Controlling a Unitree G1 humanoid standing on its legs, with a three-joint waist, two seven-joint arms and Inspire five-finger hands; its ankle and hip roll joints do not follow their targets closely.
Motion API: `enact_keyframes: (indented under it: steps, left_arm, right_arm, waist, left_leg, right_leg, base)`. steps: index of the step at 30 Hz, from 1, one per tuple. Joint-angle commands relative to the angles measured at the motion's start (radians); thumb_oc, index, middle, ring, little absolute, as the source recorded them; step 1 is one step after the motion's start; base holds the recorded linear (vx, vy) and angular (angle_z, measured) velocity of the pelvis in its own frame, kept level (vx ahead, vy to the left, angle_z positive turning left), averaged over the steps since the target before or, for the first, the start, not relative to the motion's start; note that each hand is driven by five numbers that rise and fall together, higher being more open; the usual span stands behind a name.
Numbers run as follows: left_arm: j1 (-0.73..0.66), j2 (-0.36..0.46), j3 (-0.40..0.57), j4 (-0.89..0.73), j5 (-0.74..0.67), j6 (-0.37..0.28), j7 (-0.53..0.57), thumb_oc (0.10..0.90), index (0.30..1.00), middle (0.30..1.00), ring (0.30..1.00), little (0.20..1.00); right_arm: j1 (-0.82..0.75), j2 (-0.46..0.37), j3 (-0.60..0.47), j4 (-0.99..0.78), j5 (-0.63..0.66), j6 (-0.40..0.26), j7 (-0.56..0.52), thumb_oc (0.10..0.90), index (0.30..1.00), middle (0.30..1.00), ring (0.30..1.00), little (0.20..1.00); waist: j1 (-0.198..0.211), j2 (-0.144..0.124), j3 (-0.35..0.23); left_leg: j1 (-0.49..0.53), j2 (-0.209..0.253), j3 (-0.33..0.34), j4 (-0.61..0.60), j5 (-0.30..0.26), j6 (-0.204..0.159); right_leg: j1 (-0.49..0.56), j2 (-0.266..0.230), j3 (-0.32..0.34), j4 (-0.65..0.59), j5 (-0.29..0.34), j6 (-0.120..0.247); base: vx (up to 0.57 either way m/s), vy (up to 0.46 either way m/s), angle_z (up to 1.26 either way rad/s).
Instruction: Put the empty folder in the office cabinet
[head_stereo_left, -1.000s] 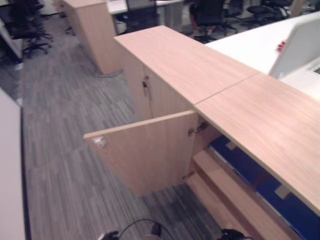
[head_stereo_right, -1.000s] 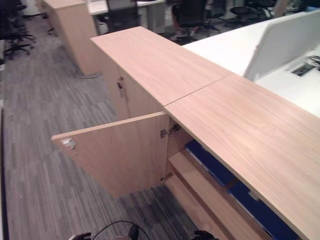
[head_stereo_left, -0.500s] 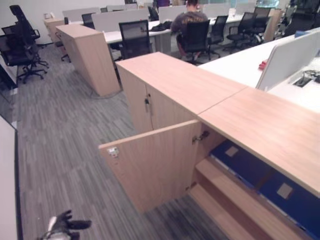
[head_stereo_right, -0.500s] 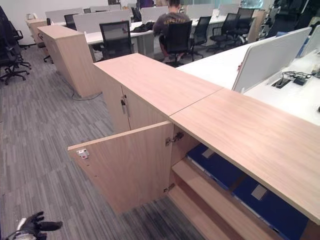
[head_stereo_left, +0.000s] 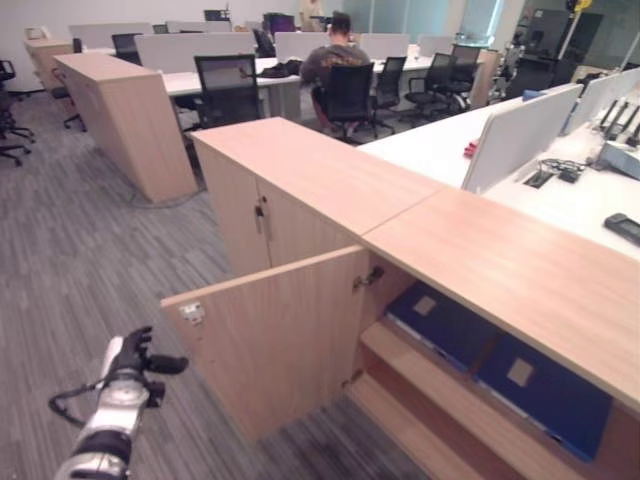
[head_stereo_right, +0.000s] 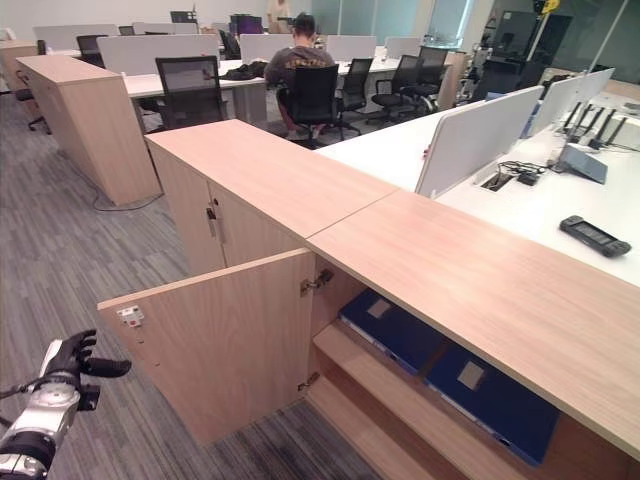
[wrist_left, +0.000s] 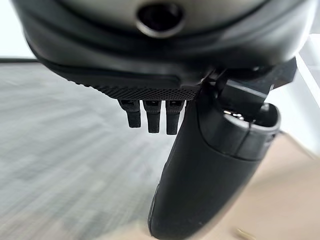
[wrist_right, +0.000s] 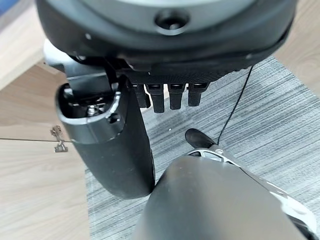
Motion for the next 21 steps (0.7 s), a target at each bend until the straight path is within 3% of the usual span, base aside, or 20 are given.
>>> enact_keyframes:
  steps: [1, 14, 21]
  left_arm:
    - [-0.200, 0.065, 0.042, -0.061, -0.025, -0.103, 0.029, 0.800, 0.900, 0.900, 0.900, 0.900]
    - [-0.312, 0.021, -0.011, -0.151, -0.097, -0.135, 0.017, 0.800, 0.900, 0.900, 0.900, 0.900]
    - [-0.201, -0.099, -0.029, -0.361, -0.191, -0.171, -0.048, 0.800, 0.900, 0.900, 0.900, 0.900]
  right_arm:
    - [0.021, -0.033, 0.095, 0.061, -0.010, 0.021, 0.006, 0.800, 0.900, 0.900, 0.900, 0.900]
    - [0.029, -0.031, 0.096, 0.057, 0.006, 0.014, 0.007, 0.800, 0.900, 0.900, 0.900, 0.900]
    - [0.021, -0.017, 0.081, 0.061, 0.009, 0.017, 0.008, 0.800, 0.900, 0.900, 0.900, 0.900]
  waist:
    - [-0.017, 0.019, 0.002]
    - [-0.036, 0.006, -0.001]
    - [-0.029, -0.001, 0.003]
  left_leg:
    - [0.002, 0.013, -0.050, 0.024, -0.094, -0.012]
    - [0.011, 0.015, -0.039, 0.024, -0.096, -0.013]
    - [0.007, 0.009, -0.047, 0.025, -0.097, -0.010]
  right_leg:
    - [-0.005, 0.012, -0.019, 0.028, -0.055, 0.032]
    - [0.003, 0.021, -0.008, 0.016, -0.052, 0.032]
    - [0.010, 0.019, -0.012, 0.012, -0.048, 0.032]
  base:
    - [-0.01, -0.029, -0.04]
    - [0.00, -0.002, 0.00]
    - [0.00, 0.000, 0.00]
